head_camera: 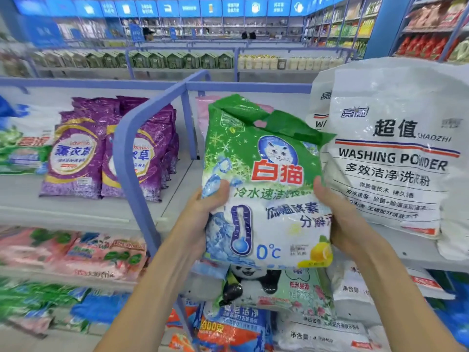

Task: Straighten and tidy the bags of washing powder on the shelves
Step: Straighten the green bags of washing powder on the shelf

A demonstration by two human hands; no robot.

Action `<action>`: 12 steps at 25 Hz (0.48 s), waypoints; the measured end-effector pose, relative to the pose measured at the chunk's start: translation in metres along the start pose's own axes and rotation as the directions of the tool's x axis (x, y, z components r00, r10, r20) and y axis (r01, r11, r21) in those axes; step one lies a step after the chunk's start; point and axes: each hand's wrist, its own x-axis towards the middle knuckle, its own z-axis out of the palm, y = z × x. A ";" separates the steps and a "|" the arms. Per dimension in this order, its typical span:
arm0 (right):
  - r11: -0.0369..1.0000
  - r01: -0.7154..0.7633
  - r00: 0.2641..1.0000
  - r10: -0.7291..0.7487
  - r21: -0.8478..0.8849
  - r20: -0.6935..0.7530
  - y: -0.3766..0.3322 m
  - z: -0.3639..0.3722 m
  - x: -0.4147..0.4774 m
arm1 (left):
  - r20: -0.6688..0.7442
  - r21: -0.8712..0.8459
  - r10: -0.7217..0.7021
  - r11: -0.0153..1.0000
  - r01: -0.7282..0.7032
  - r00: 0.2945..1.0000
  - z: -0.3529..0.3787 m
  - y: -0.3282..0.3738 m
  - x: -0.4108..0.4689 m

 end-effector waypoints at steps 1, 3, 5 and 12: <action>0.999 0.037 0.999 -0.037 0.005 -0.008 0.002 0.004 -0.005 | -0.022 0.013 0.020 1.000 -0.019 1.000 0.001 -0.001 -0.010; 0.990 0.140 0.987 -0.141 -0.017 -0.076 0.011 0.012 -0.016 | -0.048 0.061 0.065 0.996 -0.062 0.997 0.001 0.000 -0.029; 0.978 0.200 0.969 -0.206 -0.057 -0.136 0.021 0.028 -0.030 | -0.088 0.110 0.114 0.989 -0.104 0.990 -0.005 0.001 -0.049; 0.938 0.341 0.938 -0.344 -0.065 -0.044 0.035 0.105 -0.073 | -0.281 0.058 0.147 0.989 -0.136 0.948 -0.060 0.015 -0.125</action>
